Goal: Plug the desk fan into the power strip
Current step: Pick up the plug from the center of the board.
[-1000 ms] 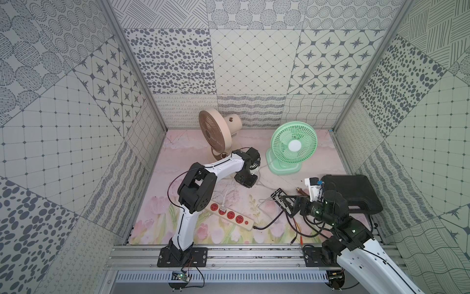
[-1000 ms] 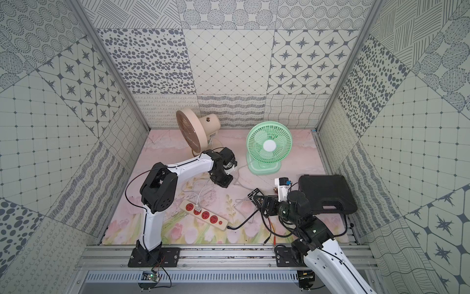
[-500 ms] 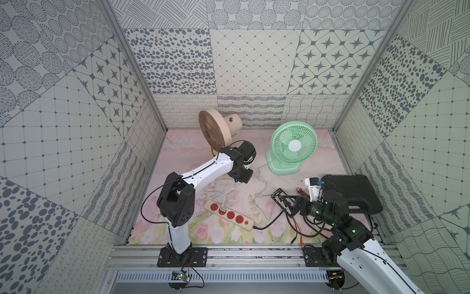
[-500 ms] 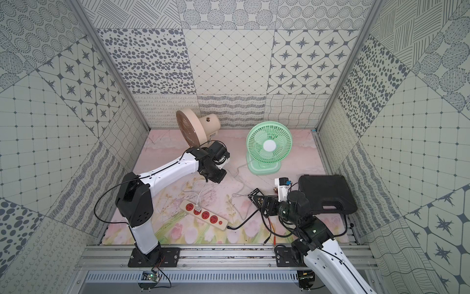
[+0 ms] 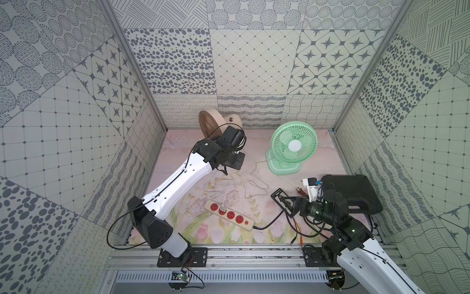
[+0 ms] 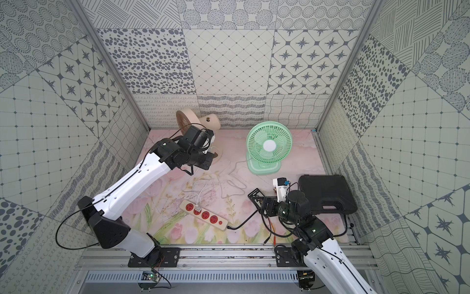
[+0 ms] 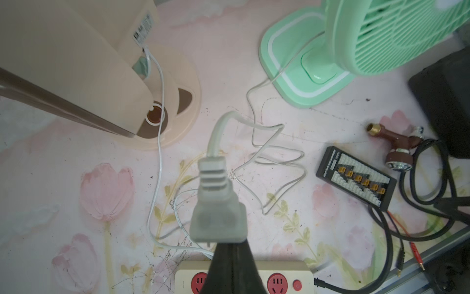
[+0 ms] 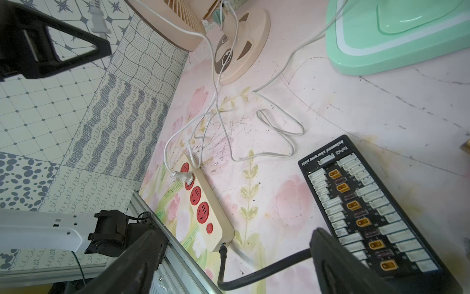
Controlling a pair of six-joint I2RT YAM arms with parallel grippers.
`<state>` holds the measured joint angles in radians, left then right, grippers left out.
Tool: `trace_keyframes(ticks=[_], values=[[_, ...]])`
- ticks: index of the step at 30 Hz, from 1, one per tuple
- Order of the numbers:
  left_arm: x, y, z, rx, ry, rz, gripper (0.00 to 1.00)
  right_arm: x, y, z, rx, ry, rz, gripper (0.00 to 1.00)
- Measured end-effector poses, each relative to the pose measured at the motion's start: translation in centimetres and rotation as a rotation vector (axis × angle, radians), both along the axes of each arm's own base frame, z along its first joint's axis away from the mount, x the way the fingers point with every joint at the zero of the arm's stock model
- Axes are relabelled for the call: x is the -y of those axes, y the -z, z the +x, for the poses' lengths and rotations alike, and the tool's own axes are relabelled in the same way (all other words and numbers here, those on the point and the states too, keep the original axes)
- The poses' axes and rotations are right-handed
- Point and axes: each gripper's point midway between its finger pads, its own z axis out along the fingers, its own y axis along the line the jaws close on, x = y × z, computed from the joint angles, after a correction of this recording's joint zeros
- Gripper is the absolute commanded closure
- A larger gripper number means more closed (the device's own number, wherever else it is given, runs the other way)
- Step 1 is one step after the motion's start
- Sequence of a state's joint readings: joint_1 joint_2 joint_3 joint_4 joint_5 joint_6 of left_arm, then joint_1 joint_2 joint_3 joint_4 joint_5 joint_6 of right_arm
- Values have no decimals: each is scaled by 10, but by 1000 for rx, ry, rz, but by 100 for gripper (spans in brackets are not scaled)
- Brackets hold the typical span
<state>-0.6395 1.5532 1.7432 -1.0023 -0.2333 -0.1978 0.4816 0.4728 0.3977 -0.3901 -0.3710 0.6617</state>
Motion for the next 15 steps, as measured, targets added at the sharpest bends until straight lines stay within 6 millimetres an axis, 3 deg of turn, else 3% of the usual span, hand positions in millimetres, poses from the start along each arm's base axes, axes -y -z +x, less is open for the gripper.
trace_keyframes(ticks=[3,7,10,15], values=[[-3,-29,-5,65,-1,-52,100,-6,2,2,-26,-19,14,3],[-6,-46,-20,108,22,-123,100,-14,2,5,-60,-40,45,3],[-5,-40,-33,101,57,-167,100,-22,-9,8,-64,-63,80,3],[5,-12,-51,37,128,-218,100,-37,-42,15,-30,-125,137,8]])
